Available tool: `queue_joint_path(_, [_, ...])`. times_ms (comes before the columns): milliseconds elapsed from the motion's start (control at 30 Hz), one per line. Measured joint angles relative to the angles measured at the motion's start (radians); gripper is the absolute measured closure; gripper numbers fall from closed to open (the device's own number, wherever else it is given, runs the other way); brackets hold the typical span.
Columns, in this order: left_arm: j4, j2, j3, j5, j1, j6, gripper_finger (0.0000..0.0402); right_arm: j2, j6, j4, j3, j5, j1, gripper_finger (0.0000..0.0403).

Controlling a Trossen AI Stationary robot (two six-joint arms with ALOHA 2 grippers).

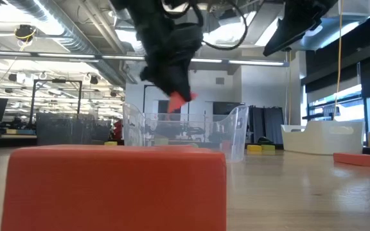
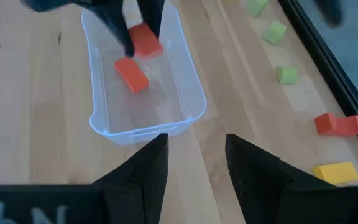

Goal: Sort & place blocks by color
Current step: Put the orange block into the transparent bin, then put the green block into the black bin

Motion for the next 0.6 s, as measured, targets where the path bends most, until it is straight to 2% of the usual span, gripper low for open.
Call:
queue_joint_path(200, [0.025,0.025,0.001,0.039,0.018,-0.002,0.0250,0.000,0.000,-0.002,0.000,0.000,0.000,0.0242])
queue_joint_path(600, [0.030,0.028,0.000,0.039,0.018,0.007,0.0256,0.000,0.000,0.000,0.000,0.000,0.000,0.0242])
